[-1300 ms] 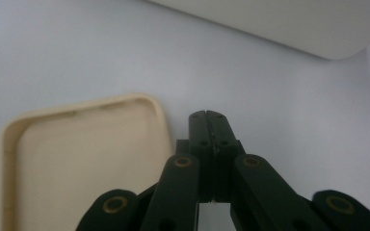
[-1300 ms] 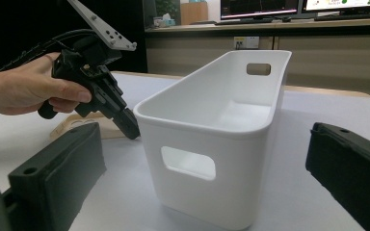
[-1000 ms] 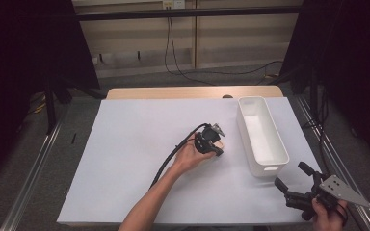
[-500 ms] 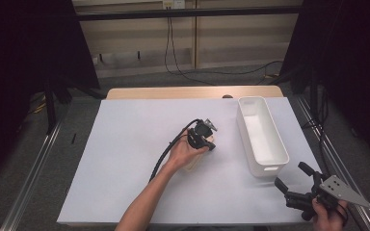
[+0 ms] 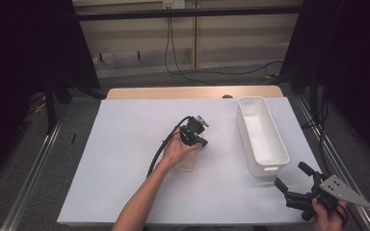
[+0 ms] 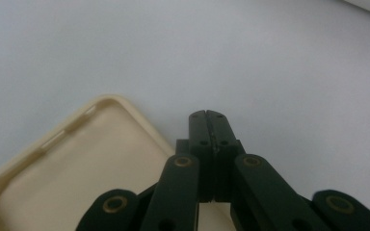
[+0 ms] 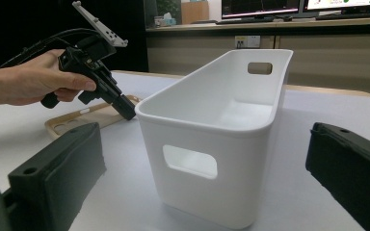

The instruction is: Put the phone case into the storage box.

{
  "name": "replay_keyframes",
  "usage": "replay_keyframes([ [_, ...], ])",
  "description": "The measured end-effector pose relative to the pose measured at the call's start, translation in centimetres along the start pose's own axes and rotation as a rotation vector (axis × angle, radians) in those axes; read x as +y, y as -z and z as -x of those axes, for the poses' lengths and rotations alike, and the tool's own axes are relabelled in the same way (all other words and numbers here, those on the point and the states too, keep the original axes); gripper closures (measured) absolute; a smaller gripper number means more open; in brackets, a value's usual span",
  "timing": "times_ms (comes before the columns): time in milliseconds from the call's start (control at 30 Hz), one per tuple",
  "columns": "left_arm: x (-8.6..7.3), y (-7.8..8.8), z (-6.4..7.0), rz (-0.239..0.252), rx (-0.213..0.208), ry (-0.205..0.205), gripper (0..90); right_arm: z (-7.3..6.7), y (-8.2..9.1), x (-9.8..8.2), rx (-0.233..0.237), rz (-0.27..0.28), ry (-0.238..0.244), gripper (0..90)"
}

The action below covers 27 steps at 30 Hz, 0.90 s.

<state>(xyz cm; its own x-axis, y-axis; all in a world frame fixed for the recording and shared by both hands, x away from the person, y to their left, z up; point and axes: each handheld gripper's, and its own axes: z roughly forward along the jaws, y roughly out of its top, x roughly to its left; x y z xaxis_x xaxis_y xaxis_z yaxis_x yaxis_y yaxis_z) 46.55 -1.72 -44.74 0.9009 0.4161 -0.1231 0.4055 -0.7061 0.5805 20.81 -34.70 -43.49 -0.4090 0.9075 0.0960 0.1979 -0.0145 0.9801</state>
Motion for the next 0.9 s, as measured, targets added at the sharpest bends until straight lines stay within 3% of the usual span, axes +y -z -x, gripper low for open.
replay_keyframes([
  [900,-2.2,1.8,-1.8,0.005,0.052,0.052,90.0,0.0,0.0,0.0,-0.001,0.002,-0.002,0.0],
])
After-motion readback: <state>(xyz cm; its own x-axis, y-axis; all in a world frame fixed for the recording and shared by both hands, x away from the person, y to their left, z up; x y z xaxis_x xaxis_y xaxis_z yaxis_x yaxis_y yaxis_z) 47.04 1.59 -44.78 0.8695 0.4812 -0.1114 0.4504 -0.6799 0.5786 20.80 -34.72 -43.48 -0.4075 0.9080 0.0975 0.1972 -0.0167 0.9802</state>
